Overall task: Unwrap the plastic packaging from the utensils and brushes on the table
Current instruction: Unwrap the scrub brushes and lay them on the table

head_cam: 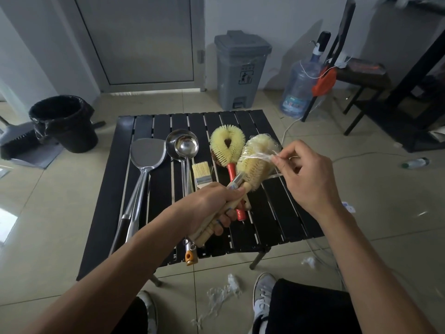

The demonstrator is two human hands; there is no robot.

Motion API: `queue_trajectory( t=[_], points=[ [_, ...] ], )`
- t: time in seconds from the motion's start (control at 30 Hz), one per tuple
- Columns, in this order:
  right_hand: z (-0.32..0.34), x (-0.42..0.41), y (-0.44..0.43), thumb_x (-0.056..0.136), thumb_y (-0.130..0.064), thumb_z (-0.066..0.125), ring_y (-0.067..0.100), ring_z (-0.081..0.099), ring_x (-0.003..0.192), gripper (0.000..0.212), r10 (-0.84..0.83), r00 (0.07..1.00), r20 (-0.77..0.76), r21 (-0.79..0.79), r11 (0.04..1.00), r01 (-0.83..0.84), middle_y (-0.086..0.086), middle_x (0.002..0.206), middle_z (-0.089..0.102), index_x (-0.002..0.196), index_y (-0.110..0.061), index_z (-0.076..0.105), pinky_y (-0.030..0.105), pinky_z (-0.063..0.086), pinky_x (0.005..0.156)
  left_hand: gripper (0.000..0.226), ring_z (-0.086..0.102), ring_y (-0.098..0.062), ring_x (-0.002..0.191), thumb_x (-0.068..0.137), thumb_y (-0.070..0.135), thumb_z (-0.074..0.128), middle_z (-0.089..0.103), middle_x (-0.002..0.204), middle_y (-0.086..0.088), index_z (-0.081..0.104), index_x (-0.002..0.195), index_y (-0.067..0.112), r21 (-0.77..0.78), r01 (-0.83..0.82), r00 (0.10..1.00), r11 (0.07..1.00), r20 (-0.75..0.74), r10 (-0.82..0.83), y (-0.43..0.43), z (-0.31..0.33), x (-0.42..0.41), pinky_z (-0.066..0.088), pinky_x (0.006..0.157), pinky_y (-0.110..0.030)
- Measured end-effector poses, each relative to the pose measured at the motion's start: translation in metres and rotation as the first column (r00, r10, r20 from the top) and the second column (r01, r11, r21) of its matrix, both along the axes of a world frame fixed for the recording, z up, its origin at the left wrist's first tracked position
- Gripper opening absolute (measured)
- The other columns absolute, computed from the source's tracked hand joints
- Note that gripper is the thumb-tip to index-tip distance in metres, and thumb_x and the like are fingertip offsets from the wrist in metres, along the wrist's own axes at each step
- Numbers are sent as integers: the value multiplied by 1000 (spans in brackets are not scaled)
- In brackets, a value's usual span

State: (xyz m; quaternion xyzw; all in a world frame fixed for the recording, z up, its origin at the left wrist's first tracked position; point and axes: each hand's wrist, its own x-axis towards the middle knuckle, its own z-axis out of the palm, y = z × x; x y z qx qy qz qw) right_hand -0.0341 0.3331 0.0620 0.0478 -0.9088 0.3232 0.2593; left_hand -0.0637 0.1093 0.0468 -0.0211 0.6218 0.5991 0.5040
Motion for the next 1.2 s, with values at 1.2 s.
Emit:
queue_trajectory(
  t=[1.2],
  points=[
    [17, 0, 12, 101, -23, 64, 0, 63, 76, 7, -108, 992, 64, -4, 994, 109, -9, 90, 68, 105, -21, 69, 17, 50, 63, 28, 51, -6, 56, 108, 42, 49, 59, 77, 4, 48, 84, 28, -552, -84, 513, 829, -738, -439, 4, -3, 21, 37, 45, -15]
  ],
)
